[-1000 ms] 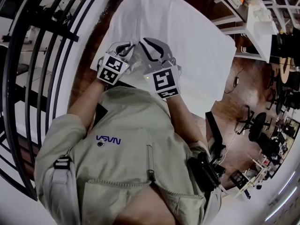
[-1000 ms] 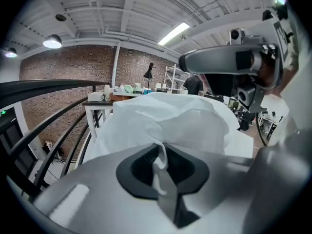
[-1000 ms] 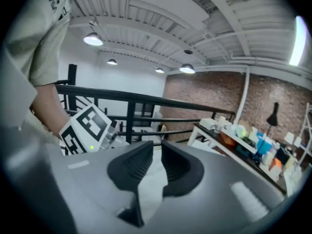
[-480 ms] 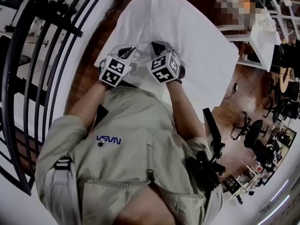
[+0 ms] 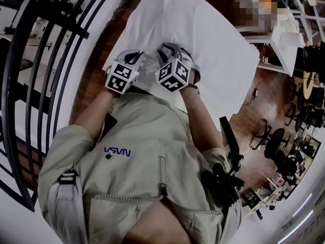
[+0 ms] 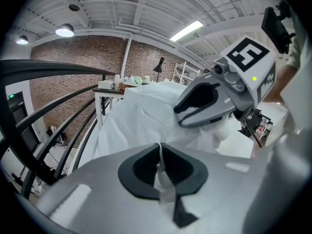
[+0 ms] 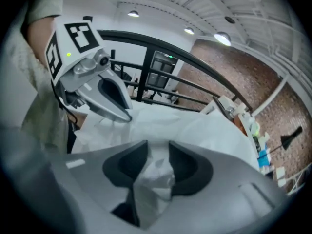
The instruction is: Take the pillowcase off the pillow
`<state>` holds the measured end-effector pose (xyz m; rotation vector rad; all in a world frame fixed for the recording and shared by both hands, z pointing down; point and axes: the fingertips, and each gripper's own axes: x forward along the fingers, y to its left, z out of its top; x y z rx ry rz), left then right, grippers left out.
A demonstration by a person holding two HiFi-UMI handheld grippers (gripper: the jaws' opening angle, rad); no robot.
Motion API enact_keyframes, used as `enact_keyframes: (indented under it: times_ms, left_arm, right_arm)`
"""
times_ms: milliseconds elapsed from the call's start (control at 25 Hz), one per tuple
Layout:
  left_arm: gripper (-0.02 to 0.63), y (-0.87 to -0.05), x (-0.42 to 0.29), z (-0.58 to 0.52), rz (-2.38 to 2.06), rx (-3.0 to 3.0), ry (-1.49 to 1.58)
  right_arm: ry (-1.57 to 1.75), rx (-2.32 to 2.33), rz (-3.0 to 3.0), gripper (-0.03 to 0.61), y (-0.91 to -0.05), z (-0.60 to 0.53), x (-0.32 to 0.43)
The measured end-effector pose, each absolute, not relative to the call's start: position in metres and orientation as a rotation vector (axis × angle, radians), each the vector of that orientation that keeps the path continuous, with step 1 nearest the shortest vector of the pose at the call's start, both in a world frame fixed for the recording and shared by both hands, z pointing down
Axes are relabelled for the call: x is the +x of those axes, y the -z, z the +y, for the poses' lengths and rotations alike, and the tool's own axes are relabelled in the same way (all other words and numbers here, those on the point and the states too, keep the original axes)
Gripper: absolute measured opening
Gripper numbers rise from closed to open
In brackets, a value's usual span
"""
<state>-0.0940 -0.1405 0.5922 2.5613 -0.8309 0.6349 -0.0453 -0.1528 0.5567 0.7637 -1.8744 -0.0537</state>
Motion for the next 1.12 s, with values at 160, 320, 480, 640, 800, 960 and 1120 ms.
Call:
enact_keyframes:
  times_ms: [160, 320, 480, 640, 800, 960, 1120]
  left_arm:
    - [0.009, -0.589, -0.096, -0.137, -0.805, 2.551, -0.647]
    - [0.009, -0.587, -0.097, -0.136, -0.796, 2.55, -0.647]
    - [0.009, -0.588, -0.095, -0.137, -0.782, 2.565, -0.67]
    - [0.009, -0.592, -0.097, -0.137, -0.777, 2.558, -0.677]
    - [0.009, -0.593, -0.097, -0.137, -0.783, 2.558, -0.679]
    - [0.009, -0.589, -0.094, -0.138, -0.784, 2.586, -0.666]
    - [0.011, -0.58, -0.088, -0.138, -0.774, 2.641, -0.636]
  right_arm:
    - [0.143, 0.623, -1.8, 0.265, -0.57, -0.143, -0.061]
    - [0.165, 0.621, -1.757, 0.265, -0.568, -0.151, -0.06]
    - [0.134, 0.641, -1.751, 0.264, -0.569, -0.155, -0.058]
    - [0.164, 0.62, -1.676, 0.211, -0.586, -0.159, -0.055]
    - [0.18, 0.653, -1.684, 0.065, -0.584, -0.159, -0.054]
    - [0.024, 0.793, -1.845, 0.025, -0.552, -0.163, -0.052]
    - [-0.147, 0.963, -1.997, 0.021, -0.511, -0.17, -0.041]
